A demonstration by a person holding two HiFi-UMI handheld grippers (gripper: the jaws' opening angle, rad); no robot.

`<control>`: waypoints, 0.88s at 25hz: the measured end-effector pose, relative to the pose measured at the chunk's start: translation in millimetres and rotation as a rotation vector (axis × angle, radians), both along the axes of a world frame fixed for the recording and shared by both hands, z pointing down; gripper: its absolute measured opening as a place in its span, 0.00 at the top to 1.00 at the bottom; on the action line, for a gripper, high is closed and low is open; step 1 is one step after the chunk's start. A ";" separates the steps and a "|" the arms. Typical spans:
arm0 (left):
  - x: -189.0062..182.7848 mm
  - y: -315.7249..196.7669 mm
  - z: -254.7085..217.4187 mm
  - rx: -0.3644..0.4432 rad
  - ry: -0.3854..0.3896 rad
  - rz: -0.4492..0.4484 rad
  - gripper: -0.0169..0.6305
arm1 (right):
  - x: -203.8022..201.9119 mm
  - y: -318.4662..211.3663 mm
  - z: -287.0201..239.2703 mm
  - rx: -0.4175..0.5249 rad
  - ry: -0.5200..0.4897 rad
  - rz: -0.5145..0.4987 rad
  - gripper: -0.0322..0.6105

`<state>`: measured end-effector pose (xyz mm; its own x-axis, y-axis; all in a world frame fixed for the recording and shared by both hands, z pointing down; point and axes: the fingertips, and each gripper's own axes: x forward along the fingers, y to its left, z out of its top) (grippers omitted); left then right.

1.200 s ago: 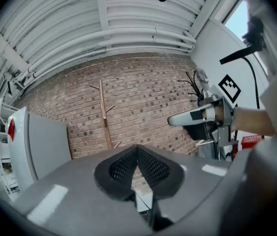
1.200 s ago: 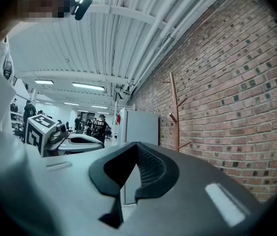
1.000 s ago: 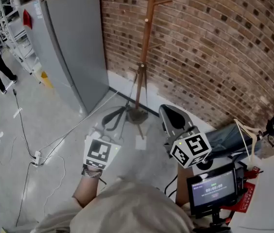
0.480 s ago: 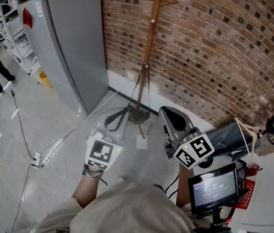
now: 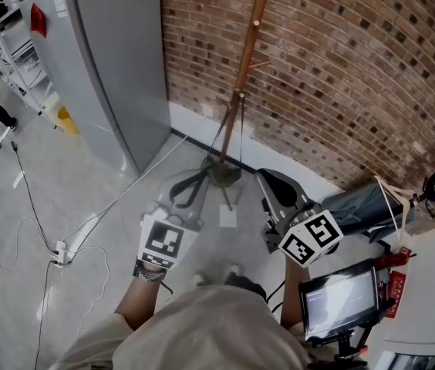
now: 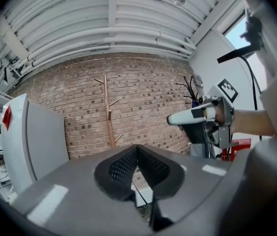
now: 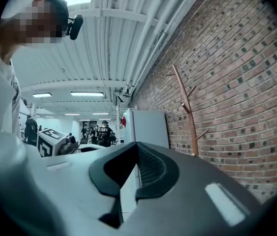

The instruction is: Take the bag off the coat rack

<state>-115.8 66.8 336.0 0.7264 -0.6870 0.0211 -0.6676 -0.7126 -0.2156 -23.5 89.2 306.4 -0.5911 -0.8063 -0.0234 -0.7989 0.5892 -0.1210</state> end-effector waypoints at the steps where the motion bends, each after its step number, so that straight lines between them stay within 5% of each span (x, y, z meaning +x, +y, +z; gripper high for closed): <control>1: -2.4 -1.5 -0.2 -0.004 0.008 0.000 0.97 | -1.7 -1.3 -0.2 -0.002 -0.001 0.001 0.95; 15: 3.3 -30.8 2.7 -0.020 0.040 0.010 0.97 | 8.0 -29.1 -0.7 0.003 -0.032 0.007 0.95; 22: 28.1 -61.4 4.7 -0.030 0.040 0.005 0.97 | 33.7 -63.4 -4.8 0.090 -0.034 0.017 0.95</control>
